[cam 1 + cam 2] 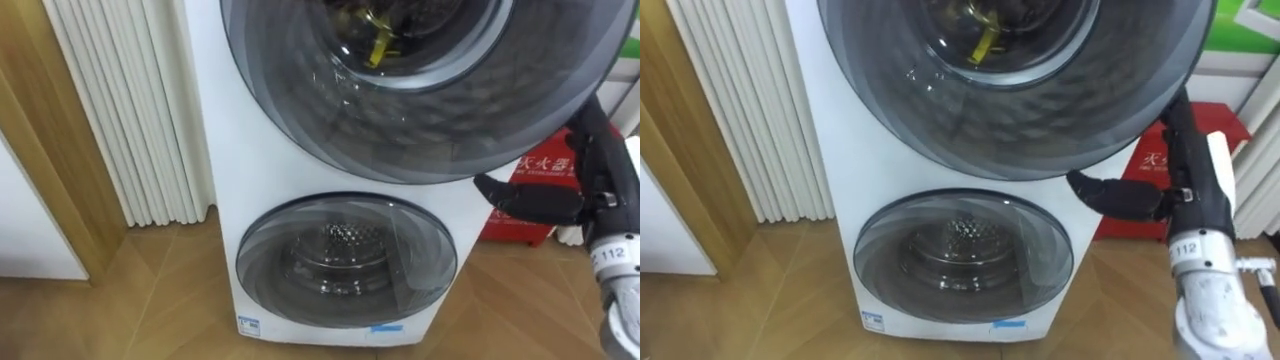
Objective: Pick clothes from washing machine
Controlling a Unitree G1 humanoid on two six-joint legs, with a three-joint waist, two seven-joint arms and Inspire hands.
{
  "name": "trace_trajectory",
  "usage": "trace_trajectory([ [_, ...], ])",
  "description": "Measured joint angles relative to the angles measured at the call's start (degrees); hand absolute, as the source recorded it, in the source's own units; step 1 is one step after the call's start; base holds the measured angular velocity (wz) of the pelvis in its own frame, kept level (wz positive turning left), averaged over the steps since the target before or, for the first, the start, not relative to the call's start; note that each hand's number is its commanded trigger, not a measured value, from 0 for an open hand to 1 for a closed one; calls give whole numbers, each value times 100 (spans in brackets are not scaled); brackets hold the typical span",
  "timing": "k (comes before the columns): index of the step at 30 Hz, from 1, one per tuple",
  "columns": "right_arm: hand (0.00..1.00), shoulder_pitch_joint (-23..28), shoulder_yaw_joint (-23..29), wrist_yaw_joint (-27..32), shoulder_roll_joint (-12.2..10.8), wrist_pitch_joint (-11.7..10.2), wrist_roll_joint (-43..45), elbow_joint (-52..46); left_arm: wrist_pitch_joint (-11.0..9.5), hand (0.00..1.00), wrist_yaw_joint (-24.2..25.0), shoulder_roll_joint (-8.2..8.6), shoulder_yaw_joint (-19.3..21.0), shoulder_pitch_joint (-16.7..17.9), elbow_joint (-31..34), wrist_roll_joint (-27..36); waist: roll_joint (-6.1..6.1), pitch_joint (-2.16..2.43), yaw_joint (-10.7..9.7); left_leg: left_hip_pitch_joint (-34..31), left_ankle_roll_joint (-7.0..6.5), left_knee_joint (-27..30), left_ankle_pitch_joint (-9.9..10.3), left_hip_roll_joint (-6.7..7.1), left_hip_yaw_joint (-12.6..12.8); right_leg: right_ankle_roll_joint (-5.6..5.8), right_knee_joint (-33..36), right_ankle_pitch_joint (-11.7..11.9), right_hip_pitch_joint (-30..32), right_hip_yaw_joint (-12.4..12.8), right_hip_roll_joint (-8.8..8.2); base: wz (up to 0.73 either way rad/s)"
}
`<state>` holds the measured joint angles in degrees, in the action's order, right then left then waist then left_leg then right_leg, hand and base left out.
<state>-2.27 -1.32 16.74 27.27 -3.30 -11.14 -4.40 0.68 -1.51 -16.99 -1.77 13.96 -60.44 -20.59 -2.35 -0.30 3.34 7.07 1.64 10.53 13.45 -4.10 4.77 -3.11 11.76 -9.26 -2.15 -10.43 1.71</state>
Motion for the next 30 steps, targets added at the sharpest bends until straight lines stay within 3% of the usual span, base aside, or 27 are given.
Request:
trace_trajectory([
  [4,0,188,-9,-163,-236,-247,-59,-188,-66,0,-54,41,-189,-121,-236,-2,116,-10,-50,84,1,-6,1,-21,10,-3,-21,1,-80,22,24,-2],
  [8,0,257,-54,-384,-263,-359,-222,-315,-86,0,-39,89,-255,-180,-383,-2,246,2,-99,134,1,-18,1,-31,86,-15,-23,5,-87,106,29,-6],
  [12,0,469,-65,-638,-377,-547,-222,-380,-105,0,-38,93,-254,-147,-369,-23,249,7,-153,139,2,-8,0,-38,108,-18,-35,7,-81,199,46,-7],
  [16,0,825,-30,-853,-704,-672,-224,-658,-105,0,-39,184,-253,-134,-369,-24,257,16,-164,155,2,17,0,-35,181,-18,-31,9,-71,304,67,-12],
  [25,0,1195,-200,-1530,-979,-677,-158,-661,-109,0,-66,314,-254,-326,-378,-24,332,79,-211,167,2,27,0,-30,323,-12,-33,14,-61,427,59,-5],
  [30,0,1254,-218,-1933,-1003,-665,-217,-676,-112,0,-90,322,-257,-332,-378,4,366,84,-278,159,3,26,0,-41,575,-11,3,13,17,525,66,-11],
])
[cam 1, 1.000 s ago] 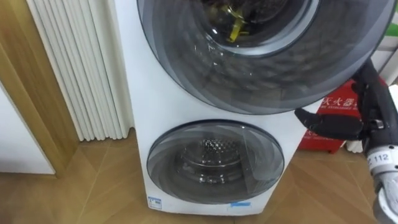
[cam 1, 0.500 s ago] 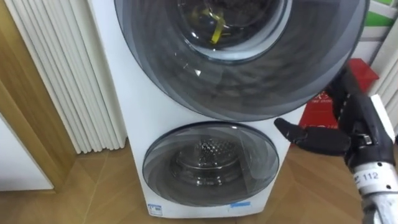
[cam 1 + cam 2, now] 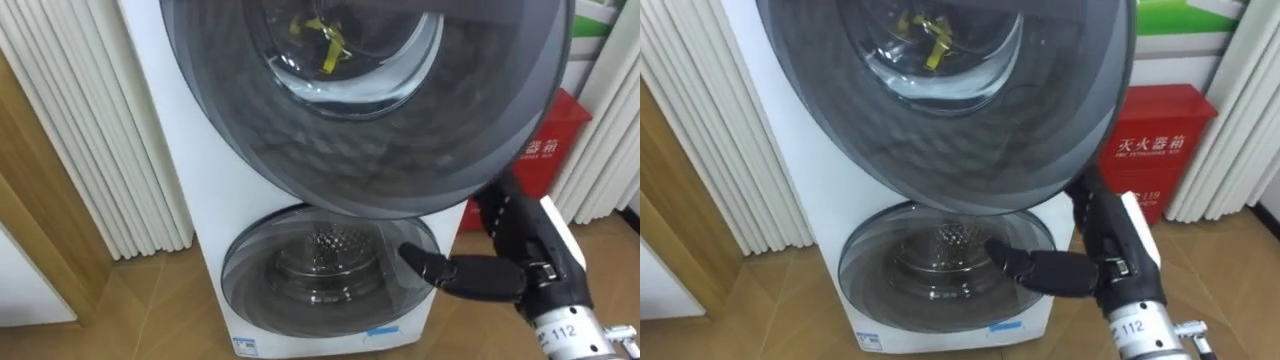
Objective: Pick clothes from washing machine
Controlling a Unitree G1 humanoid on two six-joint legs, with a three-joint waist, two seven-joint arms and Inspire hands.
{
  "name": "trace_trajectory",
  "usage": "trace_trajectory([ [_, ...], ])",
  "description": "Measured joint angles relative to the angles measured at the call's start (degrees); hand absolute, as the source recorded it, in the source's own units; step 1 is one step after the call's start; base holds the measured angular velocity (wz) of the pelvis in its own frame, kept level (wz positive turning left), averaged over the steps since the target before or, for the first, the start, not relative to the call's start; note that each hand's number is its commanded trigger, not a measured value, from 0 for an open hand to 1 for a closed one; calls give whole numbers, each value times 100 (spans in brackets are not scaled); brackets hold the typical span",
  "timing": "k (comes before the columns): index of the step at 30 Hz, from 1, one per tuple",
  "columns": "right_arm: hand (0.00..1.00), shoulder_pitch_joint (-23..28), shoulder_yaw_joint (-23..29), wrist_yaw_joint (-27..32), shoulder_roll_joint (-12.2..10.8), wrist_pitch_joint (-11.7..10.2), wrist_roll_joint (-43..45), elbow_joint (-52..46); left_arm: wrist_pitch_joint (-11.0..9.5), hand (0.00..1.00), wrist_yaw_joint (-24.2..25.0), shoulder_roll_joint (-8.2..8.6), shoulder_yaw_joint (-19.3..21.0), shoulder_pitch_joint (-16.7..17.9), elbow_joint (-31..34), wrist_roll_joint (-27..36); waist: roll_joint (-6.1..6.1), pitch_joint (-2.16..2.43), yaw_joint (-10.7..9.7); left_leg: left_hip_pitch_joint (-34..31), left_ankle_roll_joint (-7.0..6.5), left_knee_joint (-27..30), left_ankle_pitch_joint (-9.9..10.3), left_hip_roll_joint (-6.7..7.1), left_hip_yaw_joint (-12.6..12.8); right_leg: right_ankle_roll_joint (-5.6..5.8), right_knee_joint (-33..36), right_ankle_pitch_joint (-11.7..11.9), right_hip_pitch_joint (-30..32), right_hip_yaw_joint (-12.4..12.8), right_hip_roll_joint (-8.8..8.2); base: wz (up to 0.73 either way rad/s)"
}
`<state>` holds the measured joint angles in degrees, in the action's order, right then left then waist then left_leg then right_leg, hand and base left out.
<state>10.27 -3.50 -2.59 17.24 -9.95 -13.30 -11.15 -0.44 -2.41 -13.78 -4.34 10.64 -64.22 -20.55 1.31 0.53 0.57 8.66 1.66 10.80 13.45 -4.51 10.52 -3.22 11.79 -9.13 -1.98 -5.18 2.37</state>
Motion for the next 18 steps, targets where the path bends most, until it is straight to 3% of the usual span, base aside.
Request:
trace_trajectory([
  [7,0,25,-123,-383,-178,126,19,-155,5,0,-21,20,-43,-8,-61,74,21,-9,-46,-18,1,-7,1,-3,157,12,10,22,101,207,61,-15],
  [18,0,68,-572,-809,-382,148,191,-161,-2,0,-22,44,-159,-327,-52,85,115,-45,-95,-6,1,-60,1,-34,188,-13,100,42,220,342,91,-9],
])
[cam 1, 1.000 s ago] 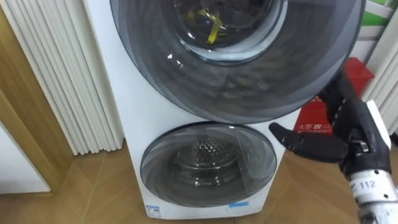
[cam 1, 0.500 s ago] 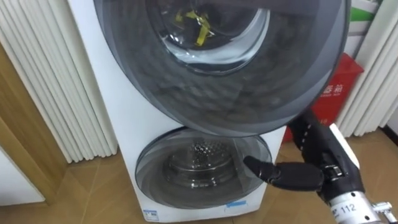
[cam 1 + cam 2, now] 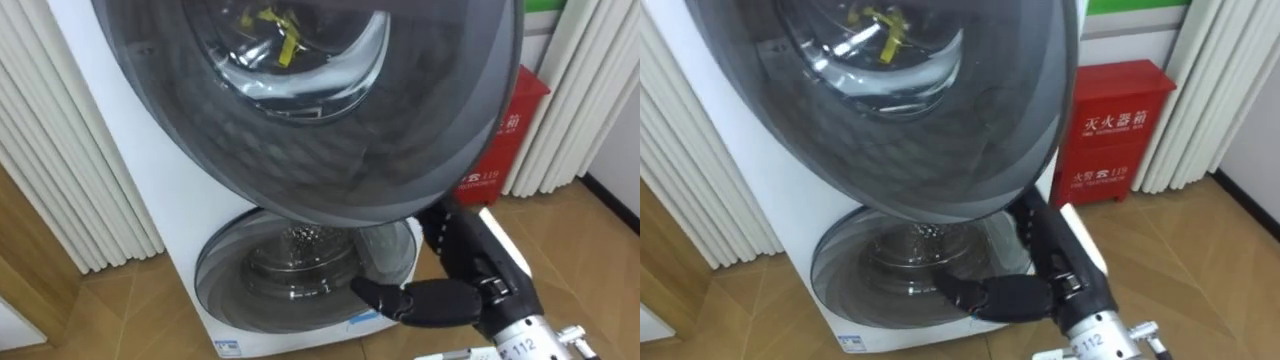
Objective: Pick clothes from washing machine
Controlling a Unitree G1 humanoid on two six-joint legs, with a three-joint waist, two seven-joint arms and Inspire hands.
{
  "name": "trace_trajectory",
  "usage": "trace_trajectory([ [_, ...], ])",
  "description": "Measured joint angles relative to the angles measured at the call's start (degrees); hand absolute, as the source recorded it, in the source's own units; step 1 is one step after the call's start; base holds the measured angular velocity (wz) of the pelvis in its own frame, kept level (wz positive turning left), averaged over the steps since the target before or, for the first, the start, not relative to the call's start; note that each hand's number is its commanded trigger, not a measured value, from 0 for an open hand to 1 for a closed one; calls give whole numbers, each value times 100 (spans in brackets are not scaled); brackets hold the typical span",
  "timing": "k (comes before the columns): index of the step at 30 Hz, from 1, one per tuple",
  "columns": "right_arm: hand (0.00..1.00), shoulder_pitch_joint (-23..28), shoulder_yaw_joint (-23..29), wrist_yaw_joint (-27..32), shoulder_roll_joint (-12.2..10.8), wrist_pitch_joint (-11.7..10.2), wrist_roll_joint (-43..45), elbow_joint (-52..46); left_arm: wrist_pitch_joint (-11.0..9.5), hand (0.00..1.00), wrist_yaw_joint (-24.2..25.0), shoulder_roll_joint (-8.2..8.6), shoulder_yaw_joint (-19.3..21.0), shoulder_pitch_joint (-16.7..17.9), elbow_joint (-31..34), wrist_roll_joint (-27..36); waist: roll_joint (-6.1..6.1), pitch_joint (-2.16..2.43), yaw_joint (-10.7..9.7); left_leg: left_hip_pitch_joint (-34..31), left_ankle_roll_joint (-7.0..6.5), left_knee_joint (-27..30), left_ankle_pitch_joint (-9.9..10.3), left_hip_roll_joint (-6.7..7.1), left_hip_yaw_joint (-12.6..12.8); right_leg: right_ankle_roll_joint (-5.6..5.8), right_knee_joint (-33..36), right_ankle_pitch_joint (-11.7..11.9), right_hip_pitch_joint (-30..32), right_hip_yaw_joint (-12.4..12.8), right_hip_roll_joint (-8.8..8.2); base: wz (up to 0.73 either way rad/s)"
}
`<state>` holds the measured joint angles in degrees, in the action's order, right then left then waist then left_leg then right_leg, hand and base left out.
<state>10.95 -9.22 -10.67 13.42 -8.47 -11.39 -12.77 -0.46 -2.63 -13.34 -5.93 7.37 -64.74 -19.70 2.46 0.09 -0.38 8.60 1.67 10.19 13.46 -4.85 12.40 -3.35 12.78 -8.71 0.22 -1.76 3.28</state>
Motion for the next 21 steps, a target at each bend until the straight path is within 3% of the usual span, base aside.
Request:
trace_trajectory([
  [6,0,-6,-95,-160,-4,120,106,-28,-77,0,0,69,-5,-139,-44,44,-64,-13,7,-22,0,-67,0,19,6,-2,115,-1,124,8,-10,-1],
  [8,0,-6,-124,-184,-4,274,299,-185,-93,0,-1,69,-7,-141,-65,43,-111,10,60,-113,0,-58,0,33,-3,4,160,11,242,32,-13,-5],
  [13,0,-56,-259,-385,10,487,486,-533,-110,0,-16,65,-233,-119,-163,-8,-163,13,228,-175,0,-34,0,43,-41,9,190,46,298,-14,-27,5],
  [21,0,-460,-961,-935,52,736,730,-638,-151,0,-35,56,-456,-158,-160,-7,-207,-13,542,-278,0,38,0,44,-234,5,190,57,298,-137,-42,11],
])
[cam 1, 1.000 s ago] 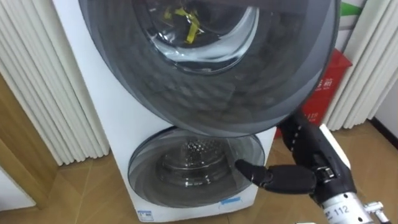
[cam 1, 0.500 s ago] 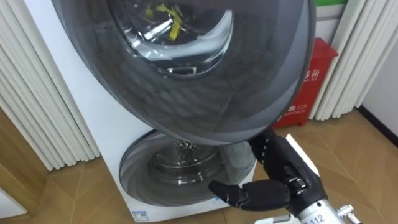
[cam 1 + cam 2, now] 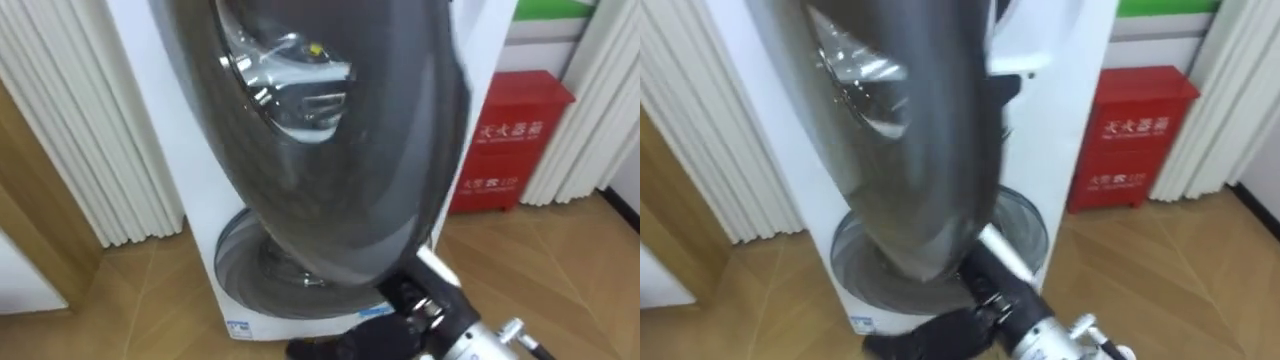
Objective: Pick clothes from washing machine
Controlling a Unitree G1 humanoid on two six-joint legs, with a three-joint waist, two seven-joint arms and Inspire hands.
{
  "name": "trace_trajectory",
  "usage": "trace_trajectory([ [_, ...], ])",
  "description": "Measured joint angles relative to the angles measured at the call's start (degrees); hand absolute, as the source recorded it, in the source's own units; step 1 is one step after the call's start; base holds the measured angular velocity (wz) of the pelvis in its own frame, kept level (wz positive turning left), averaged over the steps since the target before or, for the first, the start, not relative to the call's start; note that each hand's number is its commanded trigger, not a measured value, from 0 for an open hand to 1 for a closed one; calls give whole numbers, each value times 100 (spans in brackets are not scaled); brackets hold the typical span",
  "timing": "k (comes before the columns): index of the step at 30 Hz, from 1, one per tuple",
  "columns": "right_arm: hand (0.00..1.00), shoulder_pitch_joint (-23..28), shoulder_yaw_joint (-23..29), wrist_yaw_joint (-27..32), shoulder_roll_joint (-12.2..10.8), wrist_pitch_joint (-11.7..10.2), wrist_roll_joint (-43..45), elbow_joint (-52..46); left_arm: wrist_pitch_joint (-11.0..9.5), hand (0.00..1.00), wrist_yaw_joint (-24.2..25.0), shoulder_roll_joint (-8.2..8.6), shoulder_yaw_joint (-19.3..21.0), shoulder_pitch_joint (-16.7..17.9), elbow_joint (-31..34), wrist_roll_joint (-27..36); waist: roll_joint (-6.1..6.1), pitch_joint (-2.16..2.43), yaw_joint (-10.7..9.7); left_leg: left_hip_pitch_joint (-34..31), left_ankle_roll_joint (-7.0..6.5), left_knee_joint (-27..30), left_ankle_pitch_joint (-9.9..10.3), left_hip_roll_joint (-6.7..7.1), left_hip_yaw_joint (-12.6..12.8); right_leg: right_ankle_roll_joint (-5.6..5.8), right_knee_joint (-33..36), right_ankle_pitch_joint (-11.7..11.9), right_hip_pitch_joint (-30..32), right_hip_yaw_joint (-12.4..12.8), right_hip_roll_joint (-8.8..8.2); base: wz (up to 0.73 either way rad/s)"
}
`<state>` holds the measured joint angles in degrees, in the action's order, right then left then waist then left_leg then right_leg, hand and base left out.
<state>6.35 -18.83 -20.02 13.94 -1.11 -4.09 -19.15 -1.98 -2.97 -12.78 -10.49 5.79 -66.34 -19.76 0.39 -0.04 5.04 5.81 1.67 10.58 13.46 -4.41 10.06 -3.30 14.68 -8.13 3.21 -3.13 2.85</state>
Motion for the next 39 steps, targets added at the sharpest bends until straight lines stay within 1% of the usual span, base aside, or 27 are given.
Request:
trace_trajectory([
  [2,0,-215,-108,-158,10,36,55,0,-3,0,-11,-1,-1,-25,1,-3,-52,-20,45,-74,1,30,0,2,-120,-2,-20,-1,12,-91,0,25],
  [3,0,-269,-178,-178,10,47,80,0,-6,0,-14,-1,-4,-26,-3,-3,-60,-17,75,-88,2,31,-1,2,-138,-2,-23,-1,15,-112,-4,15],
  [4,0,-333,-294,-191,8,54,116,0,-16,0,-36,-1,-21,-44,-6,2,-81,-14,184,-107,3,39,-2,3,-150,-2,-24,-1,19,-150,-14,14],
  [5,0,-425,-432,-189,7,72,155,1,-57,0,-75,-5,-34,-55,-16,4,-97,-14,286,-122,4,32,-2,10,-213,-4,-25,-3,15,-187,-23,13],
  [7,0,-599,-591,-200,4,146,195,5,-82,0,-125,-28,-40,-53,-17,6,-133,-22,370,-132,4,22,-3,17,-277,0,-50,-6,-14,-252,-38,23],
  [8,0,-684,-669,-208,3,176,198,7,-81,0,-146,-57,-43,-48,-22,7,-168,-14,424,-156,4,20,-3,24,-347,2,-102,-6,-44,-323,-53,29],
  [10,0,-772,-701,-266,-7,185,210,6,-81,0,-147,-101,-40,-47,-20,5,-224,-18,526,-167,4,17,-3,37,-445,15,-122,-14,-80,-405,-73,30],
  [13,0,-887,-701,-338,-38,185,213,6,-76,0,-147,-150,-17,-44,-20,5,-255,-34,629,-165,3,3,-3,40,-606,17,-161,-14,-162,-490,-86,29],
  [15,0,-1037,-712,-357,-120,140,180,2,-48,0,-147,-155,6,-35,-19,4,-259,-39,636,-151,3,5,-2,40,-684,18,-220,-13,-236,-519,-86,24],
  [17,0,-1248,-729,-348,-242,11,144,1,-47,0,-147,-156,12,-51,-14,5,-252,-44,635,-152,3,4,-2,36,-767,19,-231,-14,-274,-589,-89,21],
  [19,0,-1343,-816,-335,-293,-86,143,2,-45,0,-147,-155,12,-51,-15,1,-252,-45,636,-162,4,5,-2,41,-791,22,-327,-15,-333,-644,-96,12],
  [20,0,-1364,-904,-339,-296,-94,136,4,-43,0,-147,-153,12,-41,-14,5,-248,-48,645,-162,4,17,-2,44,-802,30,-349,-20,-361,-650,-99,10],
  [24,0,-1359,-1090,-378,-293,-94,120,7,-39,0,-141,-150,12,-34,-11,21,-230,-62,637,-167,7,48,-5,62,-880,50,-413,-40,-435,-704,-114,16],
  [26,0,-1358,-1147,-407,-282,-94,112,7,-41,0,-141,-150,13,-35,-5,21,-232,-61,625,-220,6,98,-5,88,-899,72,-405,-55,-439,-796,-168,22],
  [28,0,-1358,-1148,-407,-277,-94,111,7,-41,0,-141,-151,13,-24,-4,23,-236,-59,629,-244,4,120,-6,112,-901,84,-402,-62,-440,-819,-179,14],
  [31,0,-1345,-1151,-414,-276,-94,89,7,-41,0,-137,-176,15,14,-8,45,-264,-42,629,-245,2,117,-7,132,-902,107,-411,-73,-471,-819,-196,10],
  [34,0,-1218,-1150,-412,-271,-94,25,8,-35,0,-122,-170,22,44,-22,52,-272,-40,637,-211,2,114,-6,132,-874,122,-431,-81,-531,-807,-197,8],
  [36,0,-1125,-1148,-396,-248,-93,103,9,11,0,-121,-149,29,47,-15,51,-256,-47,623,-221,2,113,-6,131,-883,122,-447,-81,-532,-820,-196,0],
  [39,0,-967,-1134,-324,-87,-67,472,25,107,0,-122,-124,41,49,-2,49,-216,-58,590,-221,2,112,-6,129,-881,122,-461,-81,-551,-832,-195,3],
])
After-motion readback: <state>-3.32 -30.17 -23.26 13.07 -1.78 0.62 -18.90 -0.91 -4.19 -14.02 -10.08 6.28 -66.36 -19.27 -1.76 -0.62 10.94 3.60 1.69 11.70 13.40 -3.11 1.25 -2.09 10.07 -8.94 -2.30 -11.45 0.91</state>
